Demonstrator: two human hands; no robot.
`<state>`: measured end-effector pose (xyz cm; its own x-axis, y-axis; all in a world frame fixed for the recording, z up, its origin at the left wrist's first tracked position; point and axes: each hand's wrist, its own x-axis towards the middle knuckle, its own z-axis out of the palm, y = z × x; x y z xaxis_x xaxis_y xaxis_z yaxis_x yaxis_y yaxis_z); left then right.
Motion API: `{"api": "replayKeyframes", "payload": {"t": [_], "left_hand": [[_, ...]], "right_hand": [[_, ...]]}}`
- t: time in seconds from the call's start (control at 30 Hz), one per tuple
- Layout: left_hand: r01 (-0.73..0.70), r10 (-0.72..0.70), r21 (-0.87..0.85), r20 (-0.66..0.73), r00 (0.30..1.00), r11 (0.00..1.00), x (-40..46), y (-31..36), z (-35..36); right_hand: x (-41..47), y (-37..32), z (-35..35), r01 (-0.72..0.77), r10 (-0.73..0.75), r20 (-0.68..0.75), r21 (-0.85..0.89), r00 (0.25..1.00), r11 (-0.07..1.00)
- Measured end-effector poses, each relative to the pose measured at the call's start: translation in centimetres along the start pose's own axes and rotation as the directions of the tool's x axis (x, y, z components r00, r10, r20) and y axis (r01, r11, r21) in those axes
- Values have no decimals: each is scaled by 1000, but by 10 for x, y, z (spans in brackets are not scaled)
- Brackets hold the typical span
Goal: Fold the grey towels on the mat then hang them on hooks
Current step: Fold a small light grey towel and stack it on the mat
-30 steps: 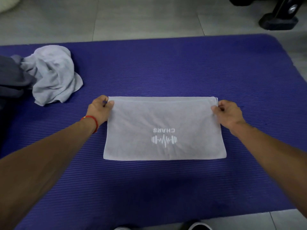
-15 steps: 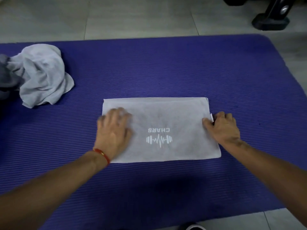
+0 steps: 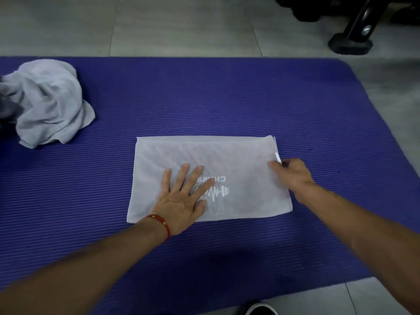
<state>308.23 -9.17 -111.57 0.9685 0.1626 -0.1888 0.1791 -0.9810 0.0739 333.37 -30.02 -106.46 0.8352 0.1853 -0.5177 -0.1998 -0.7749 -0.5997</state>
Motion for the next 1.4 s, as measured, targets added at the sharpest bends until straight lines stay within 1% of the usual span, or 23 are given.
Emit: {"api": "replayKeyframes", "payload": {"t": [0.07,0.13,0.23,0.3,0.33,0.37,0.4,0.43,0.47,0.5,0.53,0.6,0.73,0.83,0.9,0.97,1.1,1.17,1.2,1.27,1.3,1.33,1.4], "left_hand": [[18,-15,-78,31,999,997,2,-1,-5],[38,-36,-159,15,999,987,2,2,-15],[-29,-18,-273,-169,986,962,0,17,-32],[-85,-47,-471,-263,964,878,1,29,-49],[-59,-125,-631,-243,962,773,3,34,-62],[6,-217,-790,-161,963,613,5,39,-78],[90,-278,-919,-22,960,384,8,42,-95],[149,-295,-982,109,949,118,11,43,-109],[182,-309,-979,202,929,-92,13,41,-120],[183,-340,-961,247,908,-209,13,36,-127],[174,-386,-953,262,884,-249,13,27,-128],[171,-493,-964,251,833,-202,10,7,-123],[268,-638,-960,159,753,77,-5,-44,-102],[415,-697,-868,121,707,271,-20,-71,-80],[490,-713,-806,127,690,331,-28,-81,-58],[507,-720,-782,109,685,364,-31,-84,-42],[434,-756,-803,-31,654,408,-28,-77,-37],[468,-746,-761,-30,665,448,-29,-74,-36],[517,-748,-696,-43,662,498,-29,-74,-34],[556,-667,-397,-236,707,730,-27,-72,-32],[520,-562,-214,-325,760,827,-25,-70,-33],[435,-437,-90,-358,825,896,-23,-68,-33],[262,-255,-13,-288,923,965,-20,-66,-23]], "right_hand": [[-13,-10,-14,-106,71,194,178,978,978],[-24,-18,-26,-72,18,313,161,950,984],[-39,-38,-31,214,-183,304,-69,935,974],[-52,-57,-24,421,-340,293,-288,894,860],[-61,-69,-17,490,-407,287,-353,867,797],[-72,-80,-8,538,-466,271,-372,842,757],[-82,-91,4,576,-516,255,-359,818,735],[-93,-102,17,611,-560,243,-322,792,723],[-103,-111,31,635,-585,247,-266,772,726],[-110,-118,45,652,-600,267,-199,754,732],[-118,-124,58,665,-609,300,-143,735,733],[-127,-129,76,709,-634,379,-90,674,699],[-115,-121,92,863,-737,449,-246,506,442],[-91,-94,92,900,-649,631,-373,424,225],[-77,-71,90,897,-511,750,-429,420,107],[-68,-56,88,895,-422,799,-438,429,80],[-64,-59,85,903,-468,777,-407,420,136],[-61,-68,85,894,-515,740,-426,432,138],[-58,-74,86,889,-535,724,-437,436,133],[-49,-84,92,879,-552,702,-457,451,137],[-45,-90,97,871,-539,700,-468,467,147],[-42,-95,101,862,-510,708,-482,488,156],[-35,-102,110,852,-430,742,-500,514,156]]}}
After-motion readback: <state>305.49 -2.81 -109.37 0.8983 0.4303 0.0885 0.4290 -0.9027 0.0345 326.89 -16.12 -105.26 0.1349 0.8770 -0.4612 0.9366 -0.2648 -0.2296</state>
